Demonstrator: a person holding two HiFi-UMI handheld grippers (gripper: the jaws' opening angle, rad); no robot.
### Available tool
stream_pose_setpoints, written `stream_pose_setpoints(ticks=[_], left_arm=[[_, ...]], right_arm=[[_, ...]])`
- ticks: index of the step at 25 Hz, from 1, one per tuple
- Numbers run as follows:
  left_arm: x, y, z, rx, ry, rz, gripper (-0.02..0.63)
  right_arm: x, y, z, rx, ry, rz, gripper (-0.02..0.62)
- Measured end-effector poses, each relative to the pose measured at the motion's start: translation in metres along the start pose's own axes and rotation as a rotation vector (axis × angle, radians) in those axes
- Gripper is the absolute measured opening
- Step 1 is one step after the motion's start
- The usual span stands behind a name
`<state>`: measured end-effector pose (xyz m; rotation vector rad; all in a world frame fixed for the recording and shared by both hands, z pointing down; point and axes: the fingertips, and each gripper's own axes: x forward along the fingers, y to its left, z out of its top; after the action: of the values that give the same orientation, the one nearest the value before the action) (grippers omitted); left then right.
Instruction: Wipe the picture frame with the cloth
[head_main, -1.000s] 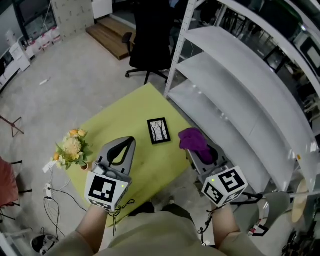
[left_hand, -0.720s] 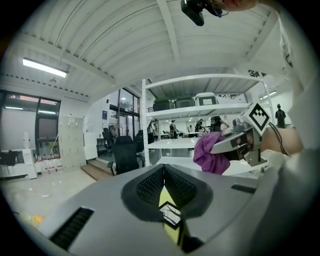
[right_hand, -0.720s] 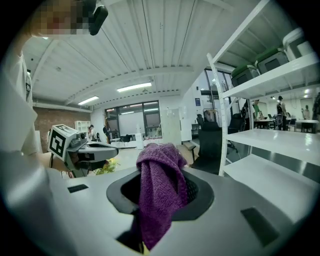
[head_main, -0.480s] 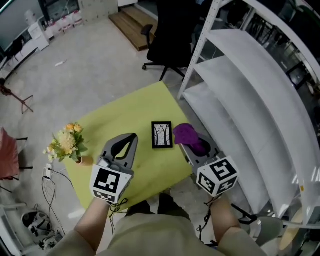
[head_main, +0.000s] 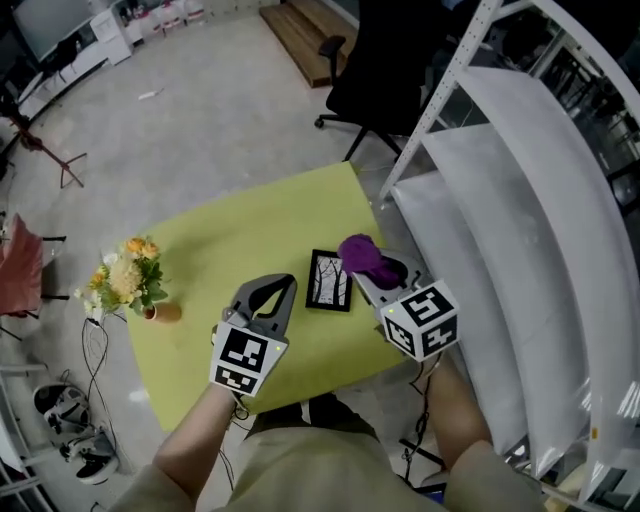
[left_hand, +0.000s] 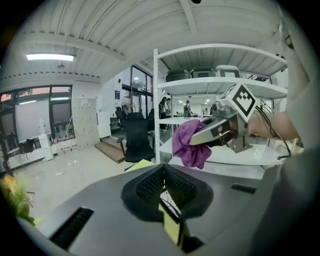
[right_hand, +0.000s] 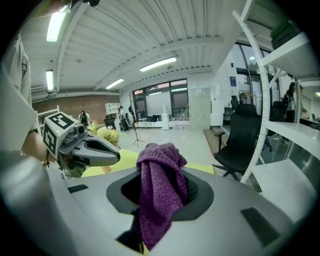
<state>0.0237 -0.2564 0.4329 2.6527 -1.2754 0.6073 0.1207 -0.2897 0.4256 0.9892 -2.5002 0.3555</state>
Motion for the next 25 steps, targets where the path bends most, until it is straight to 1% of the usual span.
stream_pose_setpoints(ticks=[6,10,14,18,25], left_arm=[[0.042,0.005,-0.043,-0.050,0.083,-0.019,0.008],[0.074,0.007,-0.070,-0.070,0.139,-0.048,0.008],[0.101,0.001,-0.106,-0.107,0.204,-0.093,0.008],[0.120,-0.003,-0.139,-0.131,0.265,-0.125,0.008],[0.133,-0.010,-0.176,-0.149,0.334,-0.177,0.008]], right_arm=[[0.063,-0.017,-0.038,-0.048,0.127,0.071,0.110],[0.102,-0.025,-0.065,-0.077,0.207,0.109,0.110],[0.129,-0.030,-0.096,-0.105,0.280,0.134,0.110],[0.148,-0.033,-0.118,-0.090,0.315,0.160,0.110],[0.178,-0.024,-0.146,-0.065,0.361,0.203,0.110]])
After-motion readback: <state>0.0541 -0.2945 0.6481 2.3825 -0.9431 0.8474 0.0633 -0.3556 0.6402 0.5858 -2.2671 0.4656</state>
